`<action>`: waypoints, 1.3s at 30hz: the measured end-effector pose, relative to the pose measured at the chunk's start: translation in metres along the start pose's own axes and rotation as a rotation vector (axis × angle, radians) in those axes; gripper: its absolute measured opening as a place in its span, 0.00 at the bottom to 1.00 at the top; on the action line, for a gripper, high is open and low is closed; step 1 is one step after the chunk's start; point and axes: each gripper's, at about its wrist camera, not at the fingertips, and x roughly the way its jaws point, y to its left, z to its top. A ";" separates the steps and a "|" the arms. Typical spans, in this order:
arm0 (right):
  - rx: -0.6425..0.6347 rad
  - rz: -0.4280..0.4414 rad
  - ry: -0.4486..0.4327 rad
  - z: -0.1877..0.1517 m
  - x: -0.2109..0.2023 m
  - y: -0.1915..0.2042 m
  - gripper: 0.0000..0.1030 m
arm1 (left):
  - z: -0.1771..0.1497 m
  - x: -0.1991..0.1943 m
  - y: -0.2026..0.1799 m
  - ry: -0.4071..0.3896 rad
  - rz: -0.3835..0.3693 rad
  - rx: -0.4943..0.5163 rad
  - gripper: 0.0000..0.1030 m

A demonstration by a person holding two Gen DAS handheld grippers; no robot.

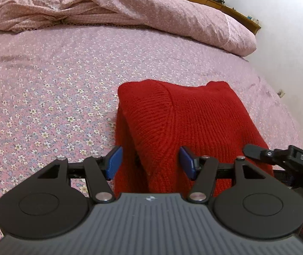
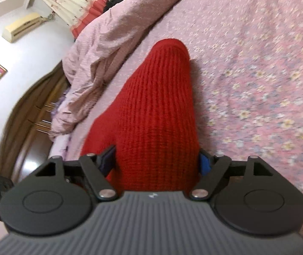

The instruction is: Fold small clothes

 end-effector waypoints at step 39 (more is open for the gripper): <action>-0.424 -0.106 0.026 -0.062 -0.022 0.072 0.21 | -0.030 -0.028 -0.017 -0.007 0.140 0.055 0.67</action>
